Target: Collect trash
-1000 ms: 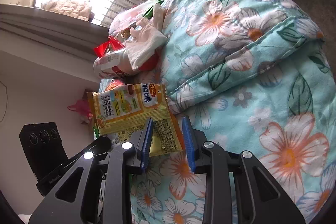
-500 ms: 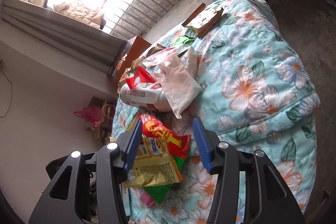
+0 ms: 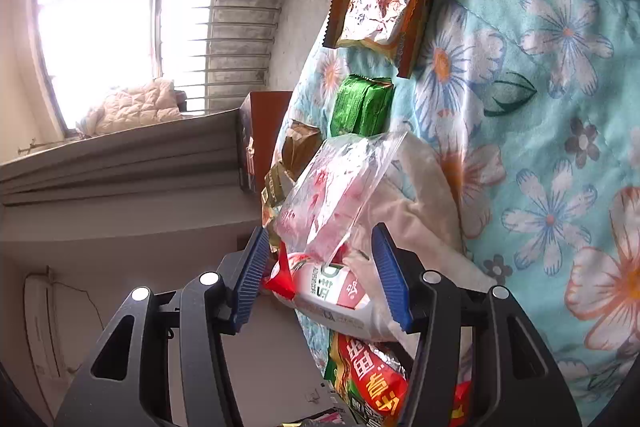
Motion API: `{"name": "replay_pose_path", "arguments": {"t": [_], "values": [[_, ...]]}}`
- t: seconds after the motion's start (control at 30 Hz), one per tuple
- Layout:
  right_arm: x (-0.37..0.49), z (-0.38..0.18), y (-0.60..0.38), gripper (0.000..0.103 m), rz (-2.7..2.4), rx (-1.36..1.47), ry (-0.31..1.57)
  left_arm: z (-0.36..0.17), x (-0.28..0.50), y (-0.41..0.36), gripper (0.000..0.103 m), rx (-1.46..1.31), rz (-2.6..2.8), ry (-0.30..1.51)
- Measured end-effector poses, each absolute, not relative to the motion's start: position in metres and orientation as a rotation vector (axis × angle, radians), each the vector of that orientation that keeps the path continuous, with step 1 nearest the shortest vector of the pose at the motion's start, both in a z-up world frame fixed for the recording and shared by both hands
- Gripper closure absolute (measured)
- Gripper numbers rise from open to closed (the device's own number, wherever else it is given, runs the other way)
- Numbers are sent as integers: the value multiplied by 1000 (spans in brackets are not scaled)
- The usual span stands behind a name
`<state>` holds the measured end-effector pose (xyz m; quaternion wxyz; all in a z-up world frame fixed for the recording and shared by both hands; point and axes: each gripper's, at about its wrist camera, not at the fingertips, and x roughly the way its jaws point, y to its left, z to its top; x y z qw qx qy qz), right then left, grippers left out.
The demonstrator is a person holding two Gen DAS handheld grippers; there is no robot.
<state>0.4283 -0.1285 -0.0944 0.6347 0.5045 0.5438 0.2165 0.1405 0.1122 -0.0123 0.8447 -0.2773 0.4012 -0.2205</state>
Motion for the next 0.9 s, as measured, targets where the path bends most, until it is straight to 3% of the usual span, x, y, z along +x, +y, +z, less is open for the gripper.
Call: {"name": "replay_pose_path", "arguments": {"t": [0.13, 0.3, 0.5, 0.9], "values": [[442, -107, -124, 56, 424, 1188, 1243, -14, 144, 113, 89, -591, -473, 851], [446, -125, -125, 89, 391, 1259, 1242, -16, 145, 112, 89, -595, -475, 853], [429, -120, -125, 96, 453, 1292, 1206, -17, 145, 113, 89, -597, -469, 853], [381, -42, -164, 97, 603, 1281, 1032, 2, 122, 104, 89, -562, -458, 798]]}}
